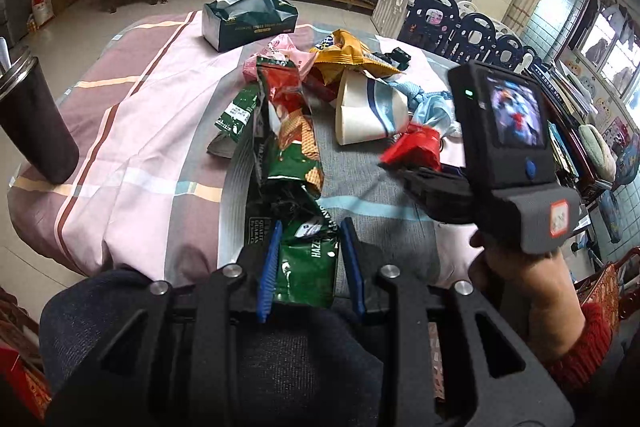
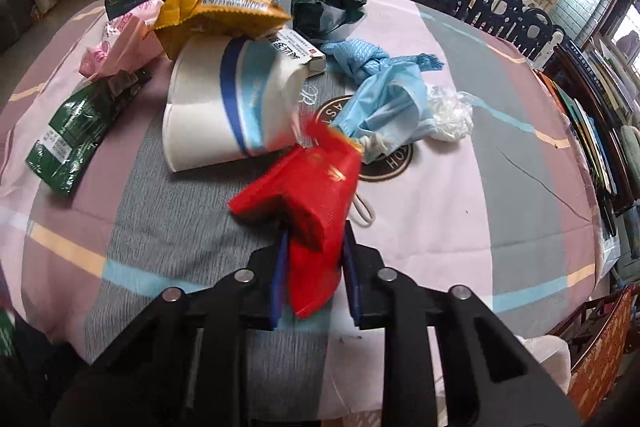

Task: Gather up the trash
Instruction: 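Grasp the green snack bag with the left tool while the right tool grasps the red bag, then hold the green snack bag and red bag above the table with both tools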

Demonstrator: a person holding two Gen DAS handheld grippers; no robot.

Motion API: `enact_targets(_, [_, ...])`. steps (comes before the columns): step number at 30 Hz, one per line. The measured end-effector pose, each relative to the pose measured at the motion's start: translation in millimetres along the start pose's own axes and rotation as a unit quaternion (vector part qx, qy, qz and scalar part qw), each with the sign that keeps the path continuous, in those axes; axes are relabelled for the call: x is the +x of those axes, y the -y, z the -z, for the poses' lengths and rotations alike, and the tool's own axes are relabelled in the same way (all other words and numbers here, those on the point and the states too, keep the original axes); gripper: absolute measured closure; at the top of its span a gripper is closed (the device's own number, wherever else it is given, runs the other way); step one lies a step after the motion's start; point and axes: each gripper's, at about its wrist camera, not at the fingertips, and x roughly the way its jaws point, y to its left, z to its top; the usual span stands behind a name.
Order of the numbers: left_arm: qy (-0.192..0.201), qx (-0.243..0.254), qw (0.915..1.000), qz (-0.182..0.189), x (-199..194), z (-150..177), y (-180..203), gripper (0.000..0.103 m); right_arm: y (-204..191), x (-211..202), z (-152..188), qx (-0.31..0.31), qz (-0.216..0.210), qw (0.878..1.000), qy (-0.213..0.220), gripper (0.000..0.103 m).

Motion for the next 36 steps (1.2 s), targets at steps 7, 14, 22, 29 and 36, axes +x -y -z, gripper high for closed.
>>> enact_targets(7, [0.001, -0.009, 0.9999, -0.005, -1, 1, -3, 0.072, 21, -37, 27, 0.037, -0.039, 0.998, 0.018, 0.08])
enact_targets(14, [0.004, -0.01, 0.9999, -0.008, -3, 2, -2, 0.072, 41, -70, 50, 0.061, -0.042, 0.996, 0.043, 0.08])
enact_targets(22, [0.008, -0.004, 0.9999, -0.011, -6, 2, 2, 0.072, 59, -85, 64, 0.085, -0.044, 0.994, 0.047, 0.08])
enact_targets(29, [0.008, -0.003, 0.9999, -0.013, -6, 2, 1, 0.072, 60, -86, 67, 0.09, -0.045, 0.994, 0.045, 0.08])
enact_targets(36, [0.01, -0.003, 0.9999, -0.014, -6, 1, 1, 0.072, 56, -90, 67, 0.082, -0.043, 0.994, 0.053, 0.08])
